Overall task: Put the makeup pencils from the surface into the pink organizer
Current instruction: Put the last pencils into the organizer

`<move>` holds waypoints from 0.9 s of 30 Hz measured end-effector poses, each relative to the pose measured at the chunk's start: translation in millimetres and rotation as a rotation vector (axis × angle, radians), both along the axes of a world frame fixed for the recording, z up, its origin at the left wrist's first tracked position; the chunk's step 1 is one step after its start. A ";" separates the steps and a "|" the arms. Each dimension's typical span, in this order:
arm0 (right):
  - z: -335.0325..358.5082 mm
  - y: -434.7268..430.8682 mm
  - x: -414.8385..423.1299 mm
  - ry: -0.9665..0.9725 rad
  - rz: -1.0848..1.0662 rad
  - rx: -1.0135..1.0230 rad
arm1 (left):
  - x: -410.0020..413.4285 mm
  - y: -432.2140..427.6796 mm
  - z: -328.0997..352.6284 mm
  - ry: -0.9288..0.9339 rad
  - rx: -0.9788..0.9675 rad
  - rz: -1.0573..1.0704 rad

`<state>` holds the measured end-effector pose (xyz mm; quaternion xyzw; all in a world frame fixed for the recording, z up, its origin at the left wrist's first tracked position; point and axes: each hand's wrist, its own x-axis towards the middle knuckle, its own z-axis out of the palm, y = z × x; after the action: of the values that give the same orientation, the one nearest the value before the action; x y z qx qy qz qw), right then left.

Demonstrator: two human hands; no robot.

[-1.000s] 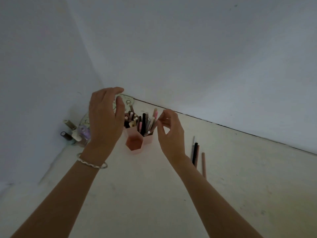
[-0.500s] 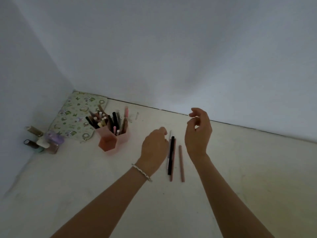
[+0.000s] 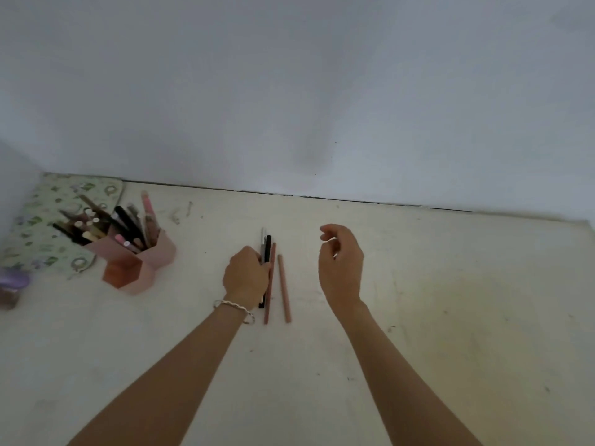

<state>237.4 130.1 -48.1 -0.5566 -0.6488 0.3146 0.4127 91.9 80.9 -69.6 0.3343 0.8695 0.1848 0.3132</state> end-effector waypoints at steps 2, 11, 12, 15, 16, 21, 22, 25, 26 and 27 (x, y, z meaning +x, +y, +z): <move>-3.3 -0.7 0.1 -0.044 0.028 -0.083 | -5.3 0.5 2.0 -0.058 0.076 0.045; -21.1 -26.5 -36.2 -0.689 0.436 -0.358 | -37.6 1.8 60.9 -0.314 0.620 0.225; -21.6 -28.0 -38.2 -0.725 0.443 -0.354 | -39.8 -0.5 68.3 -0.323 0.653 0.202; -10.9 -23.7 -45.4 -0.722 0.364 -0.308 | -58.1 -13.3 94.2 -0.193 0.753 0.124; -4.4 -20.1 -47.2 -0.675 0.323 -0.269 | -66.4 -17.4 104.5 -0.131 0.781 0.117; 37.5 -8.6 -77.4 -0.207 0.186 -0.084 | -124.5 -42.9 143.7 -0.035 0.925 0.186; 45.1 -9.3 -86.2 -0.104 0.189 -0.063 | -136.3 -47.5 146.1 -0.007 0.965 0.213; 62.3 -15.2 -111.9 0.136 0.247 -0.005 | -166.5 -57.8 142.2 0.096 0.995 0.307; 65.5 -17.4 -118.1 0.166 0.271 0.014 | -172.9 -59.8 137.7 0.119 0.987 0.326; 67.7 -20.4 -124.4 0.179 0.295 0.034 | -179.6 -62.2 132.0 0.139 0.982 0.333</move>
<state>113.1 109.7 19.5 -0.4178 -0.6894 0.4092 0.4275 -87.7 18.6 62.4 0.3104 0.7406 0.5953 0.0276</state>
